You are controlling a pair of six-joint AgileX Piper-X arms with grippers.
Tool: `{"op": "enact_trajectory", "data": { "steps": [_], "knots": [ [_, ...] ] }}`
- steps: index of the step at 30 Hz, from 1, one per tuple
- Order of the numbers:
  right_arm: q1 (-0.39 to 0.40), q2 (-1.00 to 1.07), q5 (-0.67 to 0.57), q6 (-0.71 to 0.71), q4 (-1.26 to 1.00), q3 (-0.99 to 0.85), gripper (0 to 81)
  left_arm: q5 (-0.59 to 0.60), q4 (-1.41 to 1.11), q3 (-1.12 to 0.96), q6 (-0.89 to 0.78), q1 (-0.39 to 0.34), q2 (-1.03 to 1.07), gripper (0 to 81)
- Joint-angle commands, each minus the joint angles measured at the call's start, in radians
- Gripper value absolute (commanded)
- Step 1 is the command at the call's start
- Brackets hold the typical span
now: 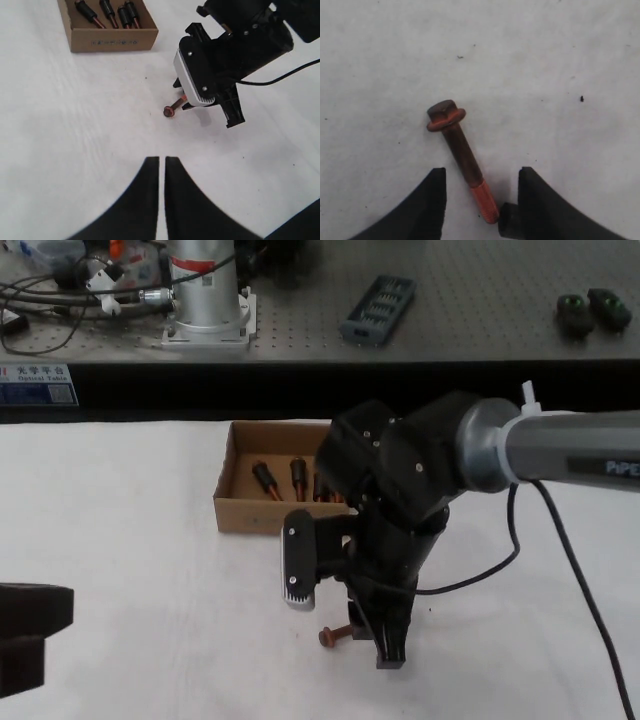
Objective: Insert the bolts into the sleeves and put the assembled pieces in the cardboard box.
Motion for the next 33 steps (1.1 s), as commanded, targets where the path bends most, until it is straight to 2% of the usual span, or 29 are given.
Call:
{"op": "enact_trajectory", "data": {
  "steps": [1, 11, 19, 26, 29, 33],
  "knots": [
    [0.007, -0.001, -0.007, -0.026, 0.008, -0.012, 34.9, 0.001, 0.015, -0.002, 0.010, 0.002, -0.014, 3.2],
    [0.057, 0.019, 0.014, -0.074, -0.014, -0.021, 34.9, 0.001, 0.042, 0.002, 0.010, 0.002, -0.014, 3.2],
    [0.066, 0.060, 0.033, -0.081, -0.033, -0.020, 34.8, 0.001, 0.042, 0.002, 0.010, 0.002, -0.014, 3.2],
    [0.066, 0.073, 0.033, -0.093, -0.033, -0.020, 22.3, 0.001, 0.042, 0.002, 0.010, 0.002, -0.014, 3.2],
    [0.066, 0.073, 0.027, -0.089, -0.033, -0.020, 20.2, 0.001, 0.042, 0.002, 0.010, 0.002, -0.014, 3.2],
    [0.066, 0.073, 0.015, -0.012, -0.040, -0.020, 17.8, 0.001, 0.042, 0.002, 0.010, 0.002, -0.014, 3.2]
  ]
}}
